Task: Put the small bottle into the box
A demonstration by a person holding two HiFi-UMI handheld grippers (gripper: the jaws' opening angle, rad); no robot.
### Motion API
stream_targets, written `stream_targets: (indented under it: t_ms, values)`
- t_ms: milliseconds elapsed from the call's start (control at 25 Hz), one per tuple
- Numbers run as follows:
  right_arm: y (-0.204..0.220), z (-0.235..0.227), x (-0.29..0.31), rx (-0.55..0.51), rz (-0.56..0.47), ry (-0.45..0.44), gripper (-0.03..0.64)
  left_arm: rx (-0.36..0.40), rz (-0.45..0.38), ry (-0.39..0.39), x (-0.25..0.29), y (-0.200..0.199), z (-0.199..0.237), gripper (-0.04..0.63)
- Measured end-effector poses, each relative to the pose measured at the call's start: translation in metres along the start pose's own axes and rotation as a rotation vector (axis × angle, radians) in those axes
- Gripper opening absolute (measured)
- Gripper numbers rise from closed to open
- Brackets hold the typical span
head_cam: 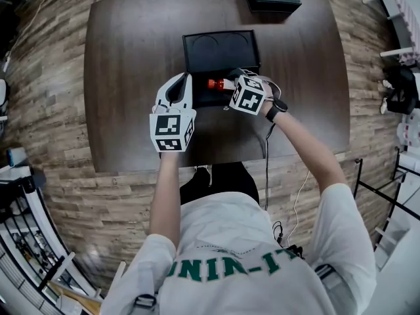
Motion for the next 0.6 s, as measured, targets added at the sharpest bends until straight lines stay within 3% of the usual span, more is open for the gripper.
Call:
stream_targets:
  t_ms: [320, 600]
  values:
    - [0.0005, 0.0014, 0.0064, 0.015, 0.024, -0.005, 0.232, 0.005, 0.01, -0.01, -0.0032, 0.0012, 0.0069, 0.012]
    - [-0.0036, -0.0015, -0.0032, 0.045, -0.017, -0.005, 0.255, 0.006, 0.012, -0.018, -0.0048, -0.0027, 0.0083, 0.012]
Point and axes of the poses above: the fingertips, and each gripper's own axes: x forward along the fingers, z to its left, y out of its underside, the point moved 1 cm from there along -x, backward along the fingers, and after that the axes turned 2 degrees about y, right-handed, at the moved point
